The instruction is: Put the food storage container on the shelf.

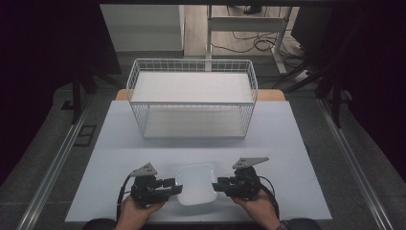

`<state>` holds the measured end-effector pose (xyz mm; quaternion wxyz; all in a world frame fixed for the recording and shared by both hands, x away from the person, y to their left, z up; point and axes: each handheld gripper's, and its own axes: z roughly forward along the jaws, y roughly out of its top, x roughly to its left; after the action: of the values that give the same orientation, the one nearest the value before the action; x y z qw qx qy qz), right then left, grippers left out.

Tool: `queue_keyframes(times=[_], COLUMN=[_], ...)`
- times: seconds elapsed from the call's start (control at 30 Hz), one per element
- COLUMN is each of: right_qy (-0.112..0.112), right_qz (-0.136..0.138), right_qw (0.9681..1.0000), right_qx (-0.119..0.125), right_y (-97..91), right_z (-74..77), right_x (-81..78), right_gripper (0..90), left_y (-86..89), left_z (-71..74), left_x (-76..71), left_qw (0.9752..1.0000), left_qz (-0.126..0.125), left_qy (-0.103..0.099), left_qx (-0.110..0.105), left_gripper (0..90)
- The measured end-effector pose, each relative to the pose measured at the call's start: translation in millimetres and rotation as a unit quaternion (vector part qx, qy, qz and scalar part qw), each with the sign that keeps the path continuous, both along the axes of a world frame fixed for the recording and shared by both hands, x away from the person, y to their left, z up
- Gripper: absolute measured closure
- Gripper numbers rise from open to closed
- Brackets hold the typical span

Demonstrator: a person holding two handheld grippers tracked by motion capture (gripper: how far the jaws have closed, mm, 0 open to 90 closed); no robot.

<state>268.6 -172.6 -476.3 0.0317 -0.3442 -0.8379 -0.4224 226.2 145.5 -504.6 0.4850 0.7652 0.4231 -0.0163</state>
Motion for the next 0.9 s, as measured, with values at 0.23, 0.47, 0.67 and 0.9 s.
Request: queue_keyframes(times=[0.23, 0.47, 0.67, 0.9], right_qy=[0.022, -0.014, -0.04, -0.067], right_qz=[-0.028, -0.051, -0.056, -0.057], right_qw=[0.9992, 0.9986, 0.9976, 0.996], right_qx=[0.015, 0.01, 0.013, 0.011], right_y=[-3.1, -4.4, -3.4, -1.5], right_z=[-2.3, -0.7, 3.2, 10.0], right_x=[0.0, -0.7, 2.8, 11.7], right_gripper=[70.5, 78.0, 78.1, 78.1], left_y=[-2.6, -1.5, -1.8, -2.2], left_z=[8.0, 8.0, 15.3, 23.6], left_x=[-4.9, 2.8, 10.3, 23.7], left_qw=[0.9997, 0.9991, 0.9983, 0.9973], left_qz=[0.021, 0.037, 0.04, 0.044], left_qy=[-0.012, -0.02, -0.041, -0.058], left_qx=[0.008, 0.001, 0.007, 0.01], left_gripper=[67.4, 80.1, 80.1, 80.0])
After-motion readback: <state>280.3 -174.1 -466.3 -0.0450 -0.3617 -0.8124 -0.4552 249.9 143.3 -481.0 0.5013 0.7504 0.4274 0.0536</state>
